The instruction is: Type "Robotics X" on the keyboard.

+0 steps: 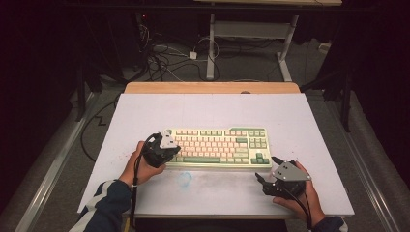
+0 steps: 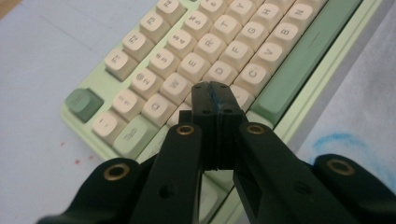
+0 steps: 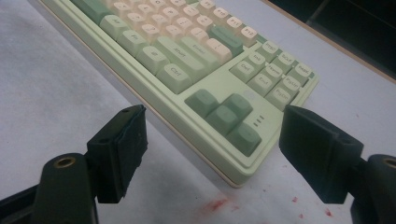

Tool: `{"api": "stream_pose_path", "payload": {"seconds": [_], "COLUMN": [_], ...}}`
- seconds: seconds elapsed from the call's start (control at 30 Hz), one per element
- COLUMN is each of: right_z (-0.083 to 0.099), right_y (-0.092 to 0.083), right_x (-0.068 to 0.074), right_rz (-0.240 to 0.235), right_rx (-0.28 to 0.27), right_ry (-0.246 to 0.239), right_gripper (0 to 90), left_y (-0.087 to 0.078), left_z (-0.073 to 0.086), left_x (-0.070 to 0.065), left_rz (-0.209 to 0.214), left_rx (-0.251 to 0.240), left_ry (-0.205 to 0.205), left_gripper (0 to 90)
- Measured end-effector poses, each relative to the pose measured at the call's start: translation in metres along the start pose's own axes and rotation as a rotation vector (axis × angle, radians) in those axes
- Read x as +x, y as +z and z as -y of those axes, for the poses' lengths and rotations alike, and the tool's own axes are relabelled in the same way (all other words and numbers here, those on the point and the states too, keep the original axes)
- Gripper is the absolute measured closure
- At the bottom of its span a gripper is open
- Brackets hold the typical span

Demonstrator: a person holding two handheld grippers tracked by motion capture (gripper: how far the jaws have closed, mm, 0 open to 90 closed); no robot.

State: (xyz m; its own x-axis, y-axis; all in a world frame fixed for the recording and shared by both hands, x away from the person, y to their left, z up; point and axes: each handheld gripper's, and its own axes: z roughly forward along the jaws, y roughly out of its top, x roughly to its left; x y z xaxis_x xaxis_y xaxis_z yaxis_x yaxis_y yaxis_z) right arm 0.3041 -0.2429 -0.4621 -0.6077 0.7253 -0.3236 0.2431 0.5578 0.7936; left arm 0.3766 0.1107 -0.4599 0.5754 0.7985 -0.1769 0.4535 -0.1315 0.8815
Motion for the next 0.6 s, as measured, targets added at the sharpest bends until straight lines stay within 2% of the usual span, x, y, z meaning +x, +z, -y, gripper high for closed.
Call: {"api": "stream_pose_path", "payload": {"seconds": [0.3,0.6], "right_z": [0.000,0.001], "right_y": [0.000,0.002], "right_x": [0.000,0.001], "right_rz": [-0.001,-0.008], "right_rx": [0.002,0.011], "right_ry": [-0.002,-0.006], "right_gripper": [24.5,24.6], "left_y": [0.017,0.024], "left_z": [-0.005,-0.002], "left_x": [-0.003,-0.002], "left_rz": [-0.009,-0.019], "left_rx": [0.018,0.044], "left_ry": [0.009,0.021], "left_gripper": [87.4,87.3]}}
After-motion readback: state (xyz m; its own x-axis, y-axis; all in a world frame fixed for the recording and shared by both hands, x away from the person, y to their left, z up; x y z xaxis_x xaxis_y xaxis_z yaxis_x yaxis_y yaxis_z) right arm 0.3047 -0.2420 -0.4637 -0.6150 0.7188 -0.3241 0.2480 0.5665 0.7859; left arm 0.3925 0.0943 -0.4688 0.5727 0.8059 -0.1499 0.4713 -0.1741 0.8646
